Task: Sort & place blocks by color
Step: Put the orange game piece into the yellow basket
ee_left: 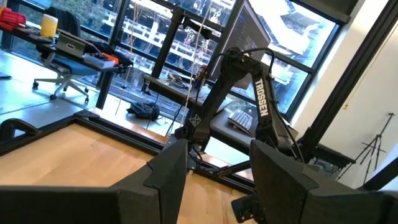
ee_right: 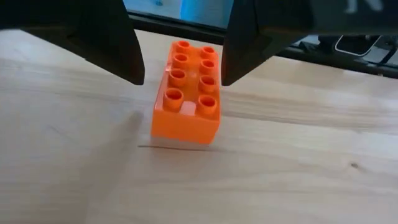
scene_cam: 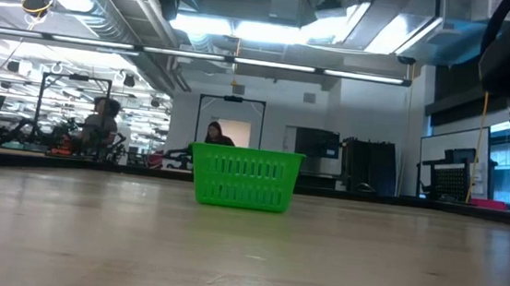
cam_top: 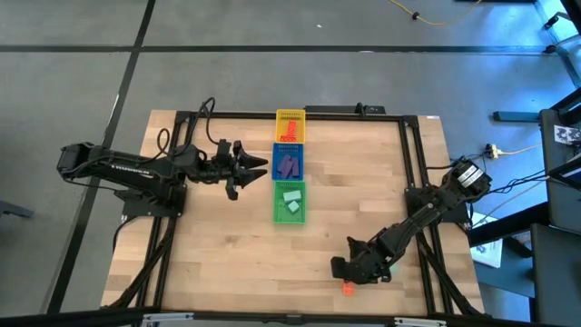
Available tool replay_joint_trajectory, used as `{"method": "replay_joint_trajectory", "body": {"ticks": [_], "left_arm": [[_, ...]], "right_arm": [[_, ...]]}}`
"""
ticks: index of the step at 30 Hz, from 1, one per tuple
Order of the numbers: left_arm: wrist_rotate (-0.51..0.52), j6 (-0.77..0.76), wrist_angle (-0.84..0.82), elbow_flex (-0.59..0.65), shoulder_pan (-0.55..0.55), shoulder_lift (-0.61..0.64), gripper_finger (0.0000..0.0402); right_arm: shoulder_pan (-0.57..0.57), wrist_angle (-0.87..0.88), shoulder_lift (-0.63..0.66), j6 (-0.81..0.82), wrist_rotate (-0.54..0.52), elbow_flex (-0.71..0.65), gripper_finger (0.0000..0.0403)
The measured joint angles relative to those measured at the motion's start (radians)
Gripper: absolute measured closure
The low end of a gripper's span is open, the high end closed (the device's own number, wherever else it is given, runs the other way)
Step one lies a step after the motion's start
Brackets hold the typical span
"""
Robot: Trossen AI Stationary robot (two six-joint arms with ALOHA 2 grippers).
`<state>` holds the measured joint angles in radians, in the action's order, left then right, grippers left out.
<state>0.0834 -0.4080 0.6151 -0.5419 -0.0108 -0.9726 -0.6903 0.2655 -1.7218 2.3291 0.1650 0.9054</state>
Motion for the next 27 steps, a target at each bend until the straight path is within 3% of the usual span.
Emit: {"method": "replay_joint_trajectory", "body": {"ticks": [27], "left_arm": [[0.0, 0.053, 0.0, 0.0, -0.004, 0.0, 0.0235]], "right_arm": [[0.024, 0.054, -0.004, -0.007, -0.015, 0.0, 0.0187]]}}
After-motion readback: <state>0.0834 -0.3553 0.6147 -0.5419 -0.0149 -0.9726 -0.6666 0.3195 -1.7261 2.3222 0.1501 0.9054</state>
